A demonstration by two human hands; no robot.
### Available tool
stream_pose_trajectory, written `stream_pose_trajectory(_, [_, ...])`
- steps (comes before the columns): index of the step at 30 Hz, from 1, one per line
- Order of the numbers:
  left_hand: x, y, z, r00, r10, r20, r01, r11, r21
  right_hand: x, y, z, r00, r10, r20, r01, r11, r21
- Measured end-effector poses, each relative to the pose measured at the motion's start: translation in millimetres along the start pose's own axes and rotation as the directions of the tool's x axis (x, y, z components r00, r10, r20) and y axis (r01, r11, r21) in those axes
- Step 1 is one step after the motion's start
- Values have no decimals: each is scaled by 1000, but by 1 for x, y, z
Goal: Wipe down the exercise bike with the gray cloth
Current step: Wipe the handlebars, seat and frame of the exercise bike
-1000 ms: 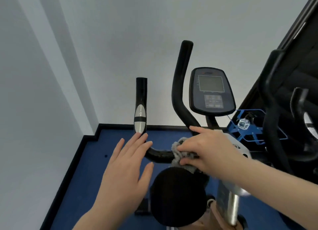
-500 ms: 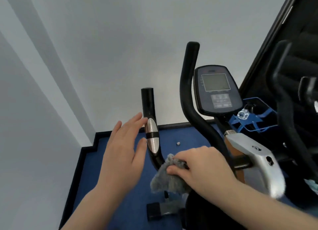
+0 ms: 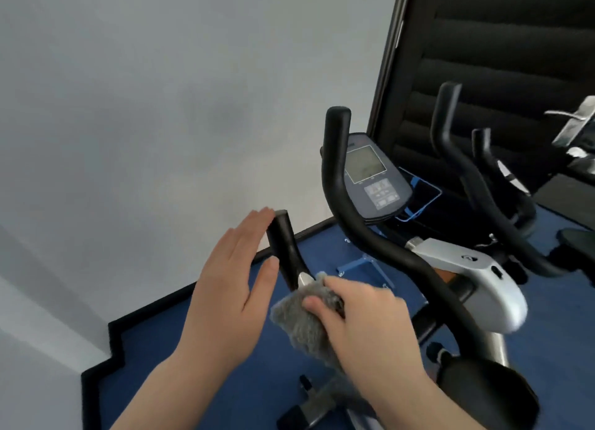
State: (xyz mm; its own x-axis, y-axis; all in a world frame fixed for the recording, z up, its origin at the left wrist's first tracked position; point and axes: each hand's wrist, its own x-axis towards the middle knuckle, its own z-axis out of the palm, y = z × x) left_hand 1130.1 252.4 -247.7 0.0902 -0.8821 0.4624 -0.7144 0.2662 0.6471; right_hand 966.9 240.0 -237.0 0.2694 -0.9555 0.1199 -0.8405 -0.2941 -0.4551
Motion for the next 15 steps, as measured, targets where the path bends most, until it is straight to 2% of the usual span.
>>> stream_pose_trajectory(3, [5, -7, -5, 1000, 15, 25, -11, 993, -118, 15, -16, 6, 994, 34, -105, -25, 996, 90])
stream_pose_trajectory(7, [8, -12, -12, 997, 28, 76, -13, 980, -199, -7, -7, 18, 957, 196, -213, -155, 968, 198])
stream_pose_trajectory(10, [8, -14, -13, 996, 21, 83, 1, 967, -256, 3, -19, 27, 920, 186, -345, -120, 972, 203])
stream_pose_trajectory(12, [8, -13, -11, 997, -8, 75, 32, 946, -323, 23, -32, 28, 920, 193, -340, -72, 938, 338])
stream_pose_trajectory(15, [10, -13, -11, 994, -73, 81, 101, 900, -425, 46, -39, 25, 937, 222, -271, -12, 793, 609])
